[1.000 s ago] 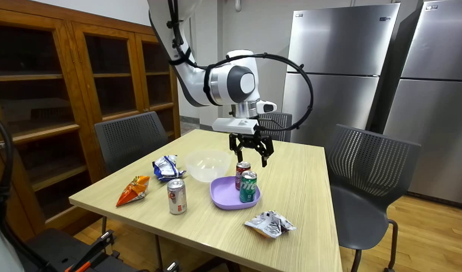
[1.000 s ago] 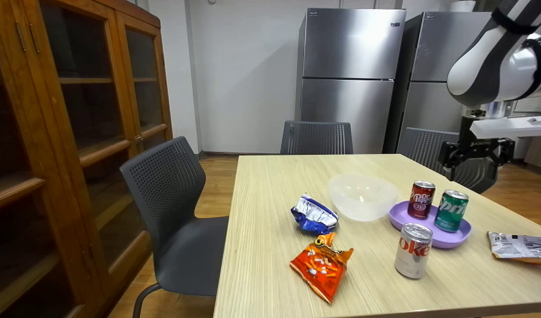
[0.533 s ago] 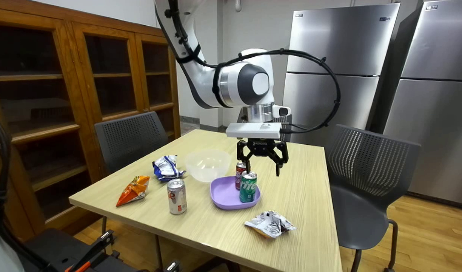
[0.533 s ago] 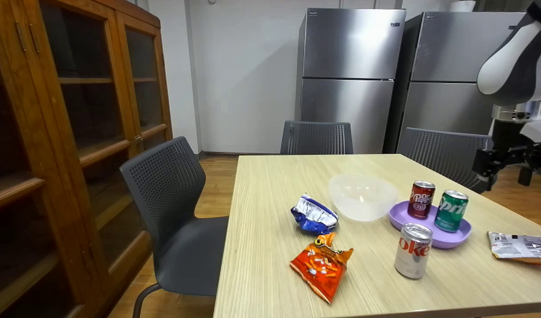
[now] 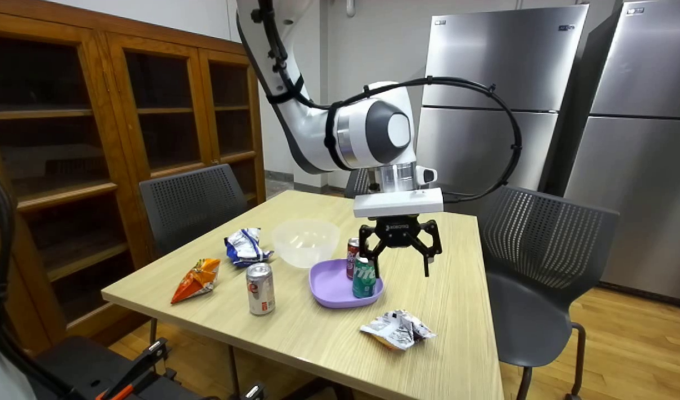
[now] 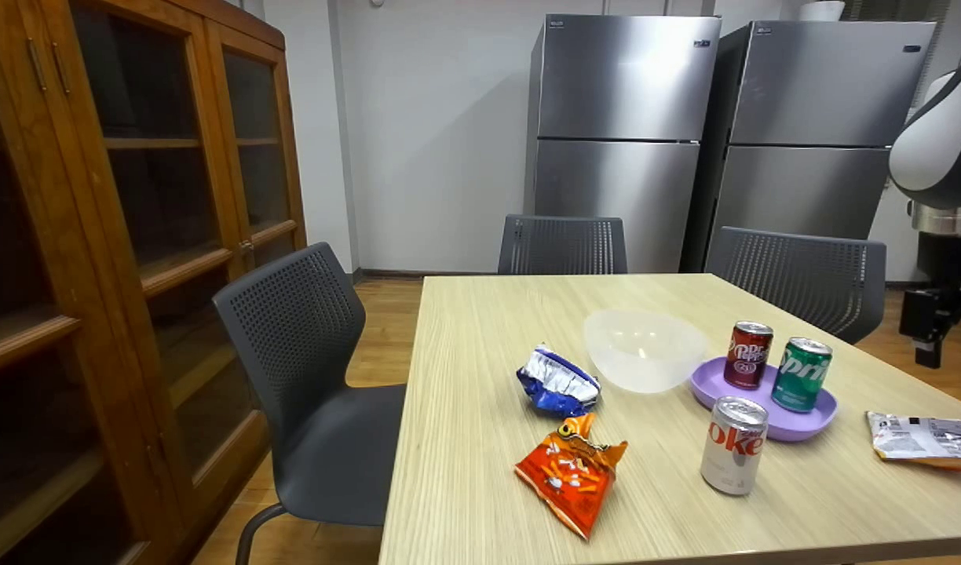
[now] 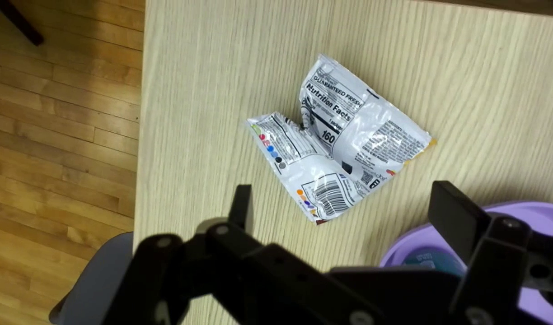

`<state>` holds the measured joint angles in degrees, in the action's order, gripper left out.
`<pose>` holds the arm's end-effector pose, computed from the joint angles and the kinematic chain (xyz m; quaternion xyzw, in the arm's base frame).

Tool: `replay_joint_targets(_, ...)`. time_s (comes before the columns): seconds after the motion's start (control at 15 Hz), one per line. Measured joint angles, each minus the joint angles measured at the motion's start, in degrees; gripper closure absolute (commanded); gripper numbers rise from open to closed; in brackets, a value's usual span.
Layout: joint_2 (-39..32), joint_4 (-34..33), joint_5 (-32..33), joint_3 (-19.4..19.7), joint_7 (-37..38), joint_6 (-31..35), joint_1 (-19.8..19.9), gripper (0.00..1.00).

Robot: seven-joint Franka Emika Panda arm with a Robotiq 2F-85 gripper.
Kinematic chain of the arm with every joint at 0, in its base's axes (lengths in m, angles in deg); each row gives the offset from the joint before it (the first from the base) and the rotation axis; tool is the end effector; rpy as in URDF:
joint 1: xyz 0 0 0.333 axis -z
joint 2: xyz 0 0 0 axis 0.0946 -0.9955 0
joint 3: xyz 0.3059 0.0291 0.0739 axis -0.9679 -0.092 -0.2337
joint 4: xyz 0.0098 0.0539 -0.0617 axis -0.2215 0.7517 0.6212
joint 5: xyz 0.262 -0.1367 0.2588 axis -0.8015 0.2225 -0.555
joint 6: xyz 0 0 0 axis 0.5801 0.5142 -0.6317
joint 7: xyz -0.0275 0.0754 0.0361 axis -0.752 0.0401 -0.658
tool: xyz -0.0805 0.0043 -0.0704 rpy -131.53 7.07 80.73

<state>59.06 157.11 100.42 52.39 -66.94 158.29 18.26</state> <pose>0.4878 -0.2300 0.2288 0.9845 0.1274 -0.0579 0.1058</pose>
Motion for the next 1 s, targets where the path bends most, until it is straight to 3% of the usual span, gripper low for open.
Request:
replay_joint_targets(0.53,-0.7,0.0,0.2,-0.2,-0.6,0.0,0.0,0.00)
replay_joint_targets(1.0,-4.4,0.2,1.3,-1.2,-5.4,0.3,0.0,0.00)
